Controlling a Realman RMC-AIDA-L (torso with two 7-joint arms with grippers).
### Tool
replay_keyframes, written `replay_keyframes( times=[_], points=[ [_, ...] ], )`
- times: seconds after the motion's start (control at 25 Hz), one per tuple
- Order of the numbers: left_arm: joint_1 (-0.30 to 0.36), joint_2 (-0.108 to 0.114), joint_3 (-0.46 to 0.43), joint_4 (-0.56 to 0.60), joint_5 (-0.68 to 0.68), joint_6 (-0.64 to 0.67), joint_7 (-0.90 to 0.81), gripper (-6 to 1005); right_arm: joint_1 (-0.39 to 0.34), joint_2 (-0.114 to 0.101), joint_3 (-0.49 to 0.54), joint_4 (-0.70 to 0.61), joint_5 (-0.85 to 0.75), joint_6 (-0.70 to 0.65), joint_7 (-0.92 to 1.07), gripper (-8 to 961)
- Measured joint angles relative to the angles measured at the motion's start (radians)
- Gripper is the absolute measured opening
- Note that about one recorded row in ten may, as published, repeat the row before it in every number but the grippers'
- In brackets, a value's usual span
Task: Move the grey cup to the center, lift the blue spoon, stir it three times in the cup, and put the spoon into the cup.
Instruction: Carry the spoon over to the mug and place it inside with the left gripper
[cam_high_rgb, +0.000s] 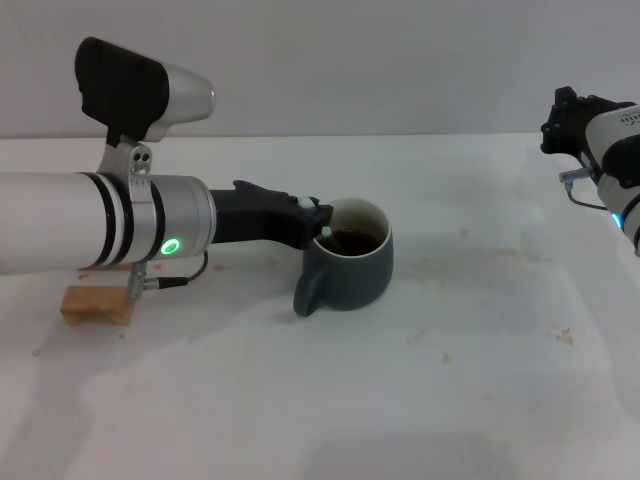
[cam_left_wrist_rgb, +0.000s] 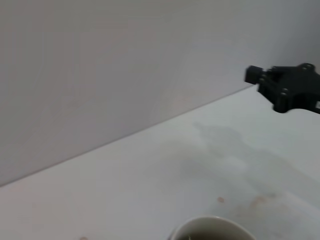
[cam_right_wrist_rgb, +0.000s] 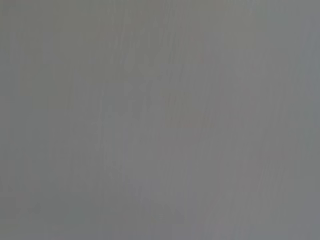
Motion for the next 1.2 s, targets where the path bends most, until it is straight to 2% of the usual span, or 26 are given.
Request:
replay_keyframes(
  times=[0.32, 0.52, 0.56, 0.76, 1.08, 1.2],
  points=[
    [-0.005, -0.003, 0.019, -0.012, 0.000, -0.026, -0.015, 175, 0.000, 0.000, 0.000, 0.001, 0.000, -0.001, 0.000, 7],
    [-0.032, -0.006, 0.045, -0.013, -0.004, 0.017, -0.016, 177, 0.000, 0.000, 0.000, 0.001, 0.000, -0.002, 0.000, 7],
    [-0.078, -0.006, 0.050, 0.018, -0.002, 0.054, -0.011, 178, 0.000, 0.000, 0.000, 0.001, 0.000, -0.002, 0.000, 7],
    [-0.125, -0.002, 0.057, 0.084, 0.012, 0.106, -0.009, 180, -0.004, 0.000, 0.000, 0.002, 0.000, -0.002, 0.000, 6],
    [-0.124, 0.001, 0.036, 0.095, 0.053, 0.081, -0.018, 183, -0.006, 0.000, 0.000, 0.004, 0.000, -0.001, 0.000, 7],
    [-0.098, 0.001, 0.004, 0.070, 0.075, 0.031, -0.026, 184, -0.006, 0.000, 0.000, 0.004, 0.000, -0.001, 0.000, 7]
  ],
)
